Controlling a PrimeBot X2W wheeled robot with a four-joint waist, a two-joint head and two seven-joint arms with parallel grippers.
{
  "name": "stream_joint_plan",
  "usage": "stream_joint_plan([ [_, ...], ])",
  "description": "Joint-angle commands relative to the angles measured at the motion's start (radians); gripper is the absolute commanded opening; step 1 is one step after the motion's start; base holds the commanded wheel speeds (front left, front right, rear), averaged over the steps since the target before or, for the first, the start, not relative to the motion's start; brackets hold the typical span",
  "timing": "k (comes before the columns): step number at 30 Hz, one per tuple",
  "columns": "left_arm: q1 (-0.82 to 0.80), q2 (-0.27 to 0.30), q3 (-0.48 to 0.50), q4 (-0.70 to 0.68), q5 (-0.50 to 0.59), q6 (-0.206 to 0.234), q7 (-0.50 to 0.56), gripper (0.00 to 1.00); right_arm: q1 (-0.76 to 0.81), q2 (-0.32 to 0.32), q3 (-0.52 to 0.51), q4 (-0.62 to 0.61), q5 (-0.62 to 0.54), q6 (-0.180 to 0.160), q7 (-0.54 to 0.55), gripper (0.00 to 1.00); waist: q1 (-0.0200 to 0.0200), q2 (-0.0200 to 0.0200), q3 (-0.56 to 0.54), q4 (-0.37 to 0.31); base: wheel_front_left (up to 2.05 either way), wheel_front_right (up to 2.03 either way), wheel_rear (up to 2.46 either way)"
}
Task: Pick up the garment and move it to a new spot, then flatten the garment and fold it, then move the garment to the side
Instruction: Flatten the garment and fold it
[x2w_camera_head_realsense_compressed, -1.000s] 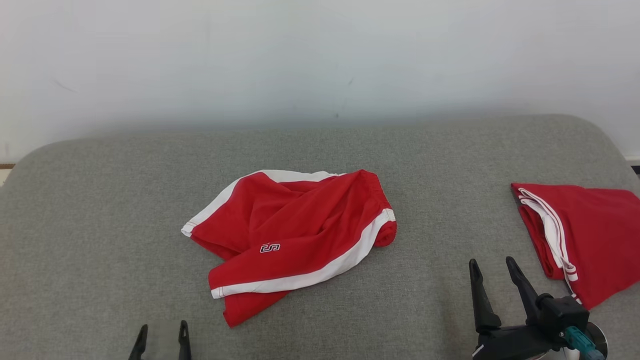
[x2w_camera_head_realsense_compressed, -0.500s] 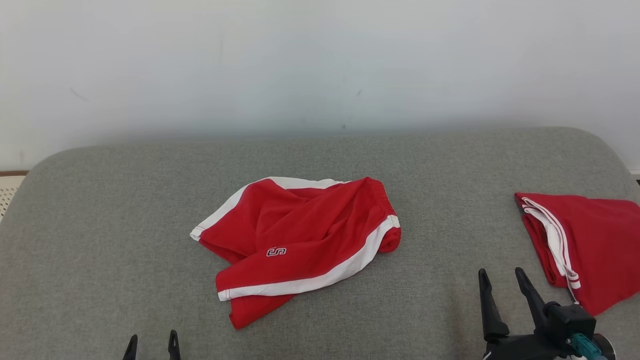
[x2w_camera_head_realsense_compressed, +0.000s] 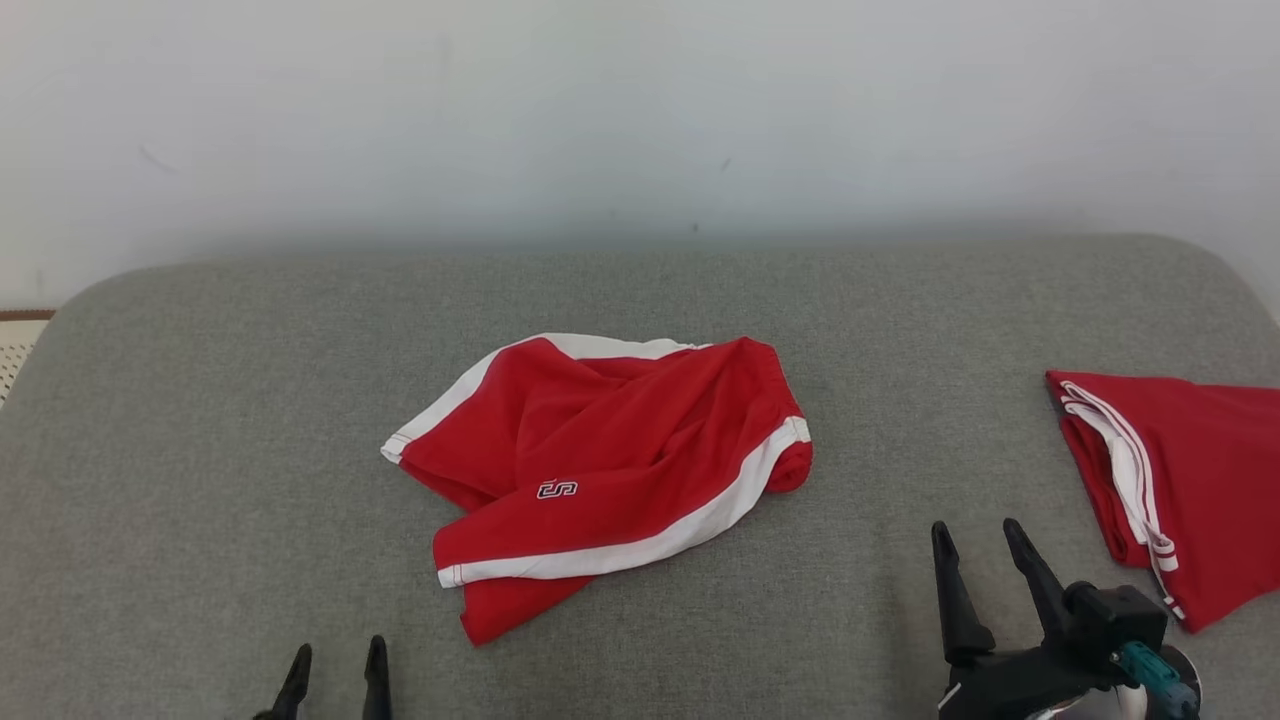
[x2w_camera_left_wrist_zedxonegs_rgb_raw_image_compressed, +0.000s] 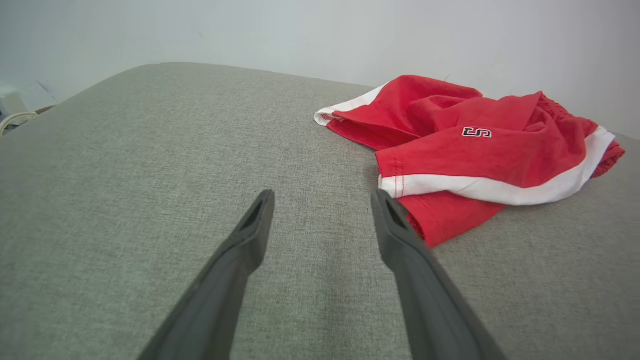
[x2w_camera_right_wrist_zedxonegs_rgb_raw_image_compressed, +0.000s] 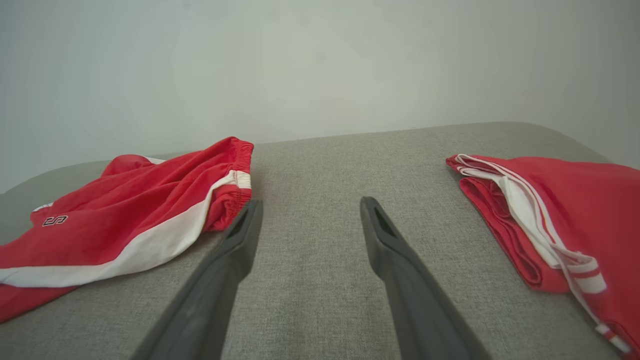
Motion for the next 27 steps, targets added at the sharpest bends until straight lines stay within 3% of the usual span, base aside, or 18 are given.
stream_joint_plan([
  [1, -0.028, 0.001, -0.011, 0.017, -0.025, -0.021, -0.001, 1.00, -0.017, -0.003, 0.010, 0.003, 0.006, -0.001, -0.004, 1.00, 0.0000, 0.0000, 0.024, 0.007, 0.00, 0.00, 0.00],
  [16, -0.265, 0.000, -0.116, 0.178, -0.128, -0.131, -0.001, 1.00, -0.286, -0.049, 0.142, 0.164, 0.119, -0.001, -0.004, 1.00, 0.0000, 0.0000, 0.173, 0.034, 0.00, 0.00, 0.00],
  [27, -0.327, 0.000, -0.174, 0.259, -0.223, -0.171, -0.001, 1.00, -0.322, -0.053, 0.174, 0.163, 0.137, -0.001, -0.004, 1.00, 0.0000, 0.0000, 0.209, 0.026, 0.00, 0.00, 0.00],
])
